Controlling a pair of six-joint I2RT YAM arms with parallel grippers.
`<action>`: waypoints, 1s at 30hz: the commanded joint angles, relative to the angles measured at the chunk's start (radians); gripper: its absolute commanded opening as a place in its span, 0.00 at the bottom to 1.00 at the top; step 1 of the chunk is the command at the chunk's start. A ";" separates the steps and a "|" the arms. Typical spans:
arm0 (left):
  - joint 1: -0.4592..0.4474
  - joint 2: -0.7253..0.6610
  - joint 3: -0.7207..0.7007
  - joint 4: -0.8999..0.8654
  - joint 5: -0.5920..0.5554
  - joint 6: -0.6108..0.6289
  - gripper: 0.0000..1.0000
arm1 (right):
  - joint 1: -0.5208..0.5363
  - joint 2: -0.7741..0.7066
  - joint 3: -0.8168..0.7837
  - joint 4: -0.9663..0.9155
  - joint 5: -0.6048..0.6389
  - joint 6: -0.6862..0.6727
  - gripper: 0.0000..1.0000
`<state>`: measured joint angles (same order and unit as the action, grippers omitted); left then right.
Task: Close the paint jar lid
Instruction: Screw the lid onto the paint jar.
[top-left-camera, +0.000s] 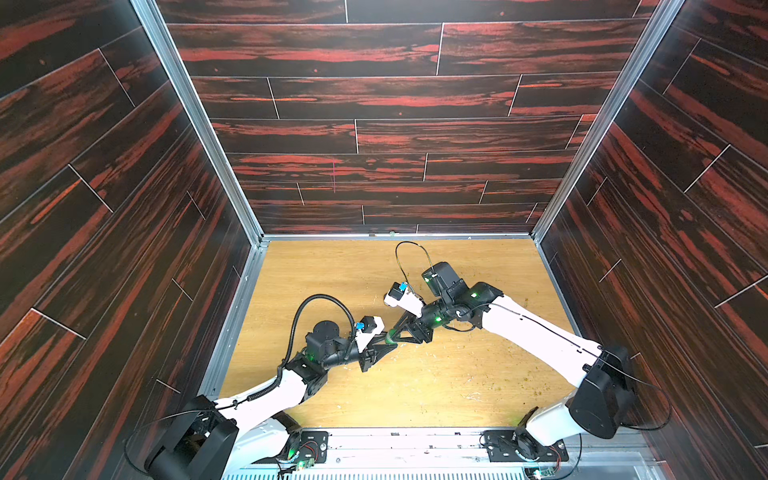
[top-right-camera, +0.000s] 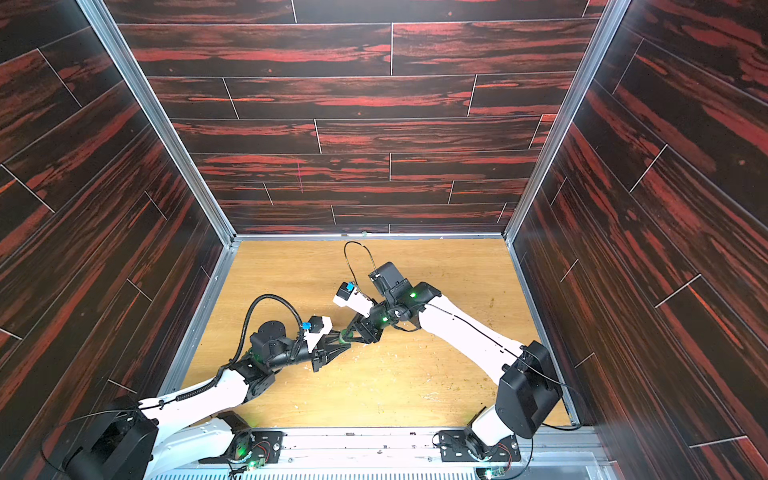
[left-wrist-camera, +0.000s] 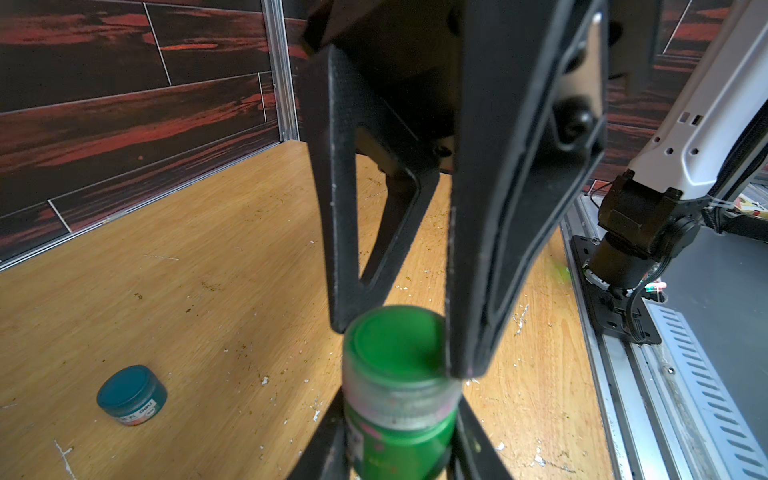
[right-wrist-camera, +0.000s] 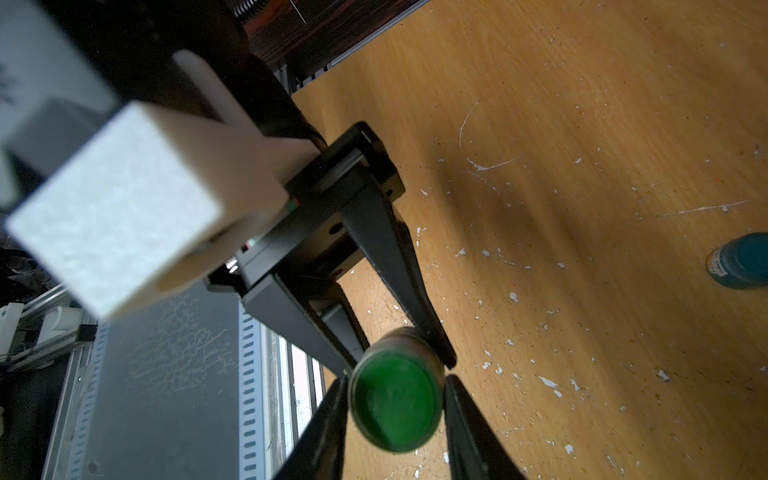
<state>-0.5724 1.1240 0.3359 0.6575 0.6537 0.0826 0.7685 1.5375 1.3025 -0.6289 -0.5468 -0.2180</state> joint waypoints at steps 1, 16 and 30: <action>0.005 -0.013 0.015 0.008 -0.012 0.013 0.25 | 0.009 0.018 0.021 -0.028 0.004 0.008 0.39; 0.005 -0.007 0.017 0.006 -0.026 0.016 0.25 | 0.037 0.045 0.035 -0.044 0.067 0.037 0.29; 0.005 -0.007 0.018 0.077 -0.154 0.032 0.24 | 0.067 0.100 0.089 -0.094 0.224 0.434 0.17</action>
<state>-0.5694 1.1255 0.3355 0.6228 0.5461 0.0933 0.8112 1.6123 1.3849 -0.6579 -0.4049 0.0803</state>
